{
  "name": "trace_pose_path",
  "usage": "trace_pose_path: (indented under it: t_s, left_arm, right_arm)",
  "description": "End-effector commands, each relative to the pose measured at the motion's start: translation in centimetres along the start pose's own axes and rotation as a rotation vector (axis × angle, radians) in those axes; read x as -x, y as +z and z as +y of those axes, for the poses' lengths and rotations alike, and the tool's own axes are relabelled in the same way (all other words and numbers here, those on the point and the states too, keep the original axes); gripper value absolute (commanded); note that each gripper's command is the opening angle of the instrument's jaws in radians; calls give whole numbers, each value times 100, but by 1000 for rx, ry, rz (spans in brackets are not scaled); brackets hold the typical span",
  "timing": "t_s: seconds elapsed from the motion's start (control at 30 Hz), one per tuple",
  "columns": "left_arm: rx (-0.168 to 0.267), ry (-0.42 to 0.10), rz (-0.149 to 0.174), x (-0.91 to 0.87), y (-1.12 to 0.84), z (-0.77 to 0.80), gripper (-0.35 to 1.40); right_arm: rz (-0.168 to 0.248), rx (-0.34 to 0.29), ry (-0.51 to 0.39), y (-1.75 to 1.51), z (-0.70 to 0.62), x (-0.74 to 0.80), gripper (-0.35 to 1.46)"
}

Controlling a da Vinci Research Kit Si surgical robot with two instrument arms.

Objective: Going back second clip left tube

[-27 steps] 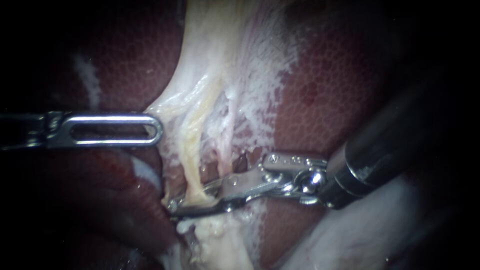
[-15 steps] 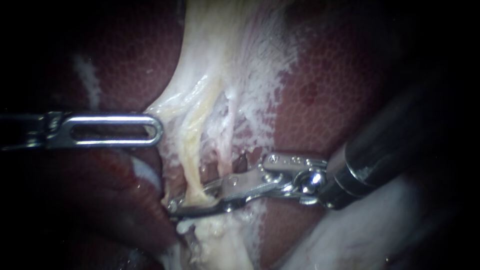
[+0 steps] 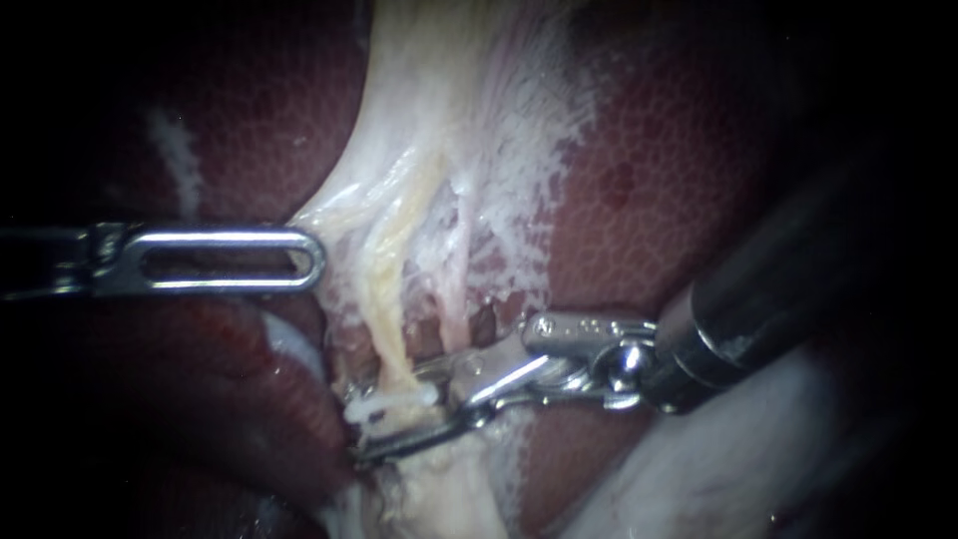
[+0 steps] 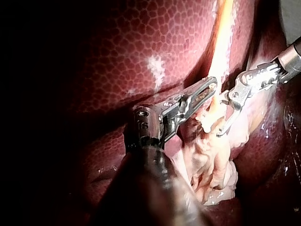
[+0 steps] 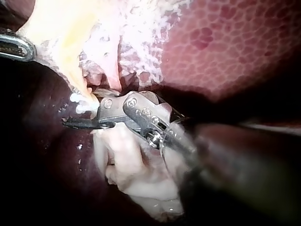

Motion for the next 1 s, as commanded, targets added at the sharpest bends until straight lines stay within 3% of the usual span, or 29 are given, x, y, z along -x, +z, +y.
trace_pose_path:
  t_s: [0.03,0.3,0.6,1.0]
  left_arm:
    - [0,0,0,0,0,0,-35]
    - [0,1,0,-1,0,0,-35]
    - [1,1,0,-2,1,0,-35]
    - [1,2,-1,-3,1,0,-35]
  right_arm:
    - [2,7,-13,0,0,-1,53]
    - [6,38,-103,-8,-2,-8,58]
    - [8,39,-142,-21,-7,-17,59]
    - [8,45,-144,-40,-13,-10,60]
